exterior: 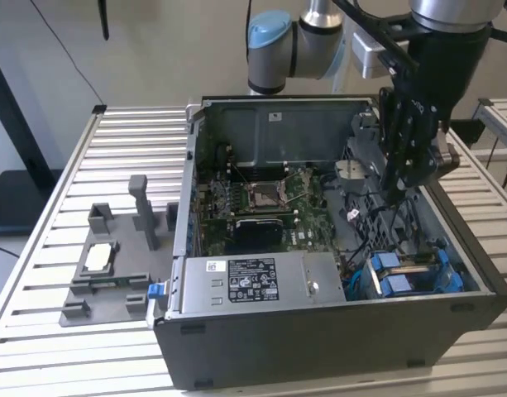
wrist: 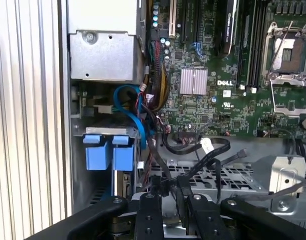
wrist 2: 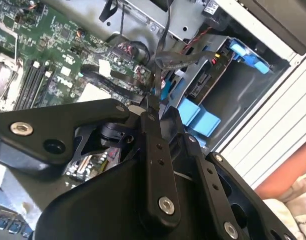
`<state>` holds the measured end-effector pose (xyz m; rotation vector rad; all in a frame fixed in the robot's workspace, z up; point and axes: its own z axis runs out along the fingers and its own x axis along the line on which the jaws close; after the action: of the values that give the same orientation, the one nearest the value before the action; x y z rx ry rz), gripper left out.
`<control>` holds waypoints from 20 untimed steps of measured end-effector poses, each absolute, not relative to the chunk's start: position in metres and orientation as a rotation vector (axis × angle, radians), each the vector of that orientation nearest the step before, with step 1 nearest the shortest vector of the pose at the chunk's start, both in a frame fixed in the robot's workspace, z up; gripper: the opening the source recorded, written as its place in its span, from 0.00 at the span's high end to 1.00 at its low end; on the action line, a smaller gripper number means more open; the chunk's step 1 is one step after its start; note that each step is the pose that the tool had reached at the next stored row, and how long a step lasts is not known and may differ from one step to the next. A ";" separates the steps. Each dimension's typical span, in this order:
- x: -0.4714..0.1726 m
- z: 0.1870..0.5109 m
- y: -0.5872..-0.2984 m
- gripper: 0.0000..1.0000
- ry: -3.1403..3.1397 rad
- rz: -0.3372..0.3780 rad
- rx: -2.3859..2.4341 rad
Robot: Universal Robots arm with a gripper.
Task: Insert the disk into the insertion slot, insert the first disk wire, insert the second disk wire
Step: 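Insert the second disk wire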
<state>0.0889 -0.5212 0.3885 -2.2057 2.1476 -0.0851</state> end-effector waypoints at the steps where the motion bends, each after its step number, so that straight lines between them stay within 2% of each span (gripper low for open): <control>1: 0.089 0.388 -0.521 0.73 2.137 -0.085 -2.214; 20: 0.089 0.388 -0.525 0.73 2.045 -0.083 -2.295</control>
<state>0.0888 -0.5248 0.3884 -2.2952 2.0451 -0.0831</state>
